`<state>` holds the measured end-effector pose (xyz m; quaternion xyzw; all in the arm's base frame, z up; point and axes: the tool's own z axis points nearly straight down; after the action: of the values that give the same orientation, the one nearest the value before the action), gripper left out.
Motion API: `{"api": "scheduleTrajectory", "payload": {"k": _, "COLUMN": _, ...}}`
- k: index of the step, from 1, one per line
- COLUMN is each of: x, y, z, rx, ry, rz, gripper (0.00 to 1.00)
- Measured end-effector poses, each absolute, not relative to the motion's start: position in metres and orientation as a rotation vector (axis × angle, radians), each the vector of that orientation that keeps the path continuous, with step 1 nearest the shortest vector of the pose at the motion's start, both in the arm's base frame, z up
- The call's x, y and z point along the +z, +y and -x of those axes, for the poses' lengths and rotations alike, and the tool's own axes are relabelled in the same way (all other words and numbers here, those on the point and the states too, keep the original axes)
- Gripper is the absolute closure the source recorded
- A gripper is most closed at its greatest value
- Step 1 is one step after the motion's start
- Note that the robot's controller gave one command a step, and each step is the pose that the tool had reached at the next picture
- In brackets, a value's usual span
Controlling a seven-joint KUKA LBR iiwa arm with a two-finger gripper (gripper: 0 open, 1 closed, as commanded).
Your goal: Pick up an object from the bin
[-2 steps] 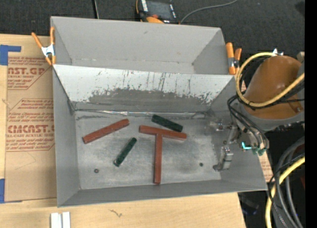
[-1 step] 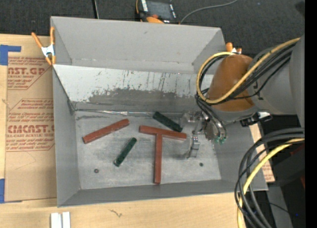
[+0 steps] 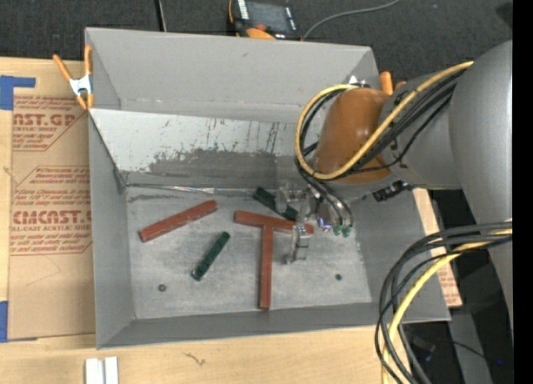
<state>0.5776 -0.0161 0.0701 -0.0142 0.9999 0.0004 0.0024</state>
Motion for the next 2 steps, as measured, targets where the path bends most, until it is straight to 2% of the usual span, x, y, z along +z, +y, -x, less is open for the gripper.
{"api": "scheduleTrajectory", "payload": {"k": 1, "x": 0.137, "y": -0.073, "z": -0.537, "rx": -0.003, "ry": 3.134, "rz": -0.127, "gripper": 0.0}}
{"api": "scheduleTrajectory", "payload": {"k": 2, "x": 0.069, "y": -0.032, "z": -0.585, "rx": 0.001, "ry": 3.136, "rz": 0.098, "gripper": 0.0}}
